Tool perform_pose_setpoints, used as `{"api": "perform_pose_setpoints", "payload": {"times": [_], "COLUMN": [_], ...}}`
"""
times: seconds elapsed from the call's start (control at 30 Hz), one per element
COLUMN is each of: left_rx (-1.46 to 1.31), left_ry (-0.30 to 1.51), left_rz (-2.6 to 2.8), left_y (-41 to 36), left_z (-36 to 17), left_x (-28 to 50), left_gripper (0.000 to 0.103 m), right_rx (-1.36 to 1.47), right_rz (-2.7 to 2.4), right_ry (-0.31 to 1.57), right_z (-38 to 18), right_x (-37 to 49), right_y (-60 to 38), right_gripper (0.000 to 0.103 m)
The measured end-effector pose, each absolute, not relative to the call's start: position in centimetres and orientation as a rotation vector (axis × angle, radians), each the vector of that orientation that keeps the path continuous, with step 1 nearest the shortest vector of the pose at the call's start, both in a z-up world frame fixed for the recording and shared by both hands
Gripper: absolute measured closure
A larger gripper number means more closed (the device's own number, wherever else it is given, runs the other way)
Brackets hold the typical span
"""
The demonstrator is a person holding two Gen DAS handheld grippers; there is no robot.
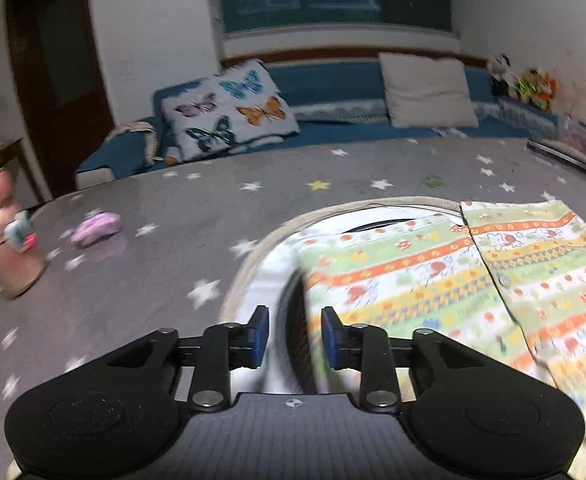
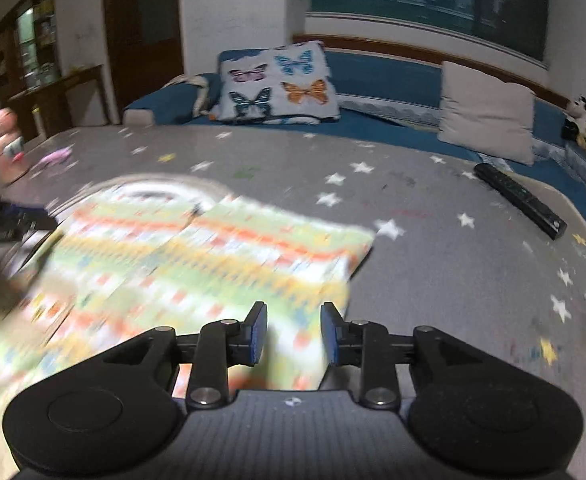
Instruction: Fold clothes
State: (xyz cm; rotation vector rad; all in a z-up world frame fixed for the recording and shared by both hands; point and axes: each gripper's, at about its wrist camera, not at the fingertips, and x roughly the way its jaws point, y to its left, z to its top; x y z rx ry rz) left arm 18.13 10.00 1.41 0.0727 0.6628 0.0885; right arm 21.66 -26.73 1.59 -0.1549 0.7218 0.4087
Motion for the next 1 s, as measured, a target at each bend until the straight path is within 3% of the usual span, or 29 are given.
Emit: {"api": "perform_pose_setpoints", "payload": {"times": [0.1, 0.43, 0.8, 1.0], "left_rx": [0.075, 0.058, -0.029, -0.02], "left_ry": [0.647, 0.655, 0.693, 0.665], "left_rz": [0.15, 0.437, 0.485, 0.452], "left_y": [11.6, 17.6, 19.8, 20.4], "left_z": [1.7, 1.1, -0.5, -0.9], "left_x": [14.1, 3.8, 2.1, 2.3], "left_gripper": [0.057, 0.038, 0.038, 0.052], "right_rx": [-0.15, -0.06, 0.056, 0.091], "right_rz": [0.391, 0.062, -0.221, -0.243], "right_ry": [0.712, 0.676, 0.646, 0.661], "right_z": [1.6, 1.5, 1.1, 0.4], "right_x": [18.3, 10.5, 6.8, 6.5], "right_y": [-28.0, -37.0, -45.1, -46.1], "right_gripper": [0.066, 0.056, 0.054, 0.054]}}
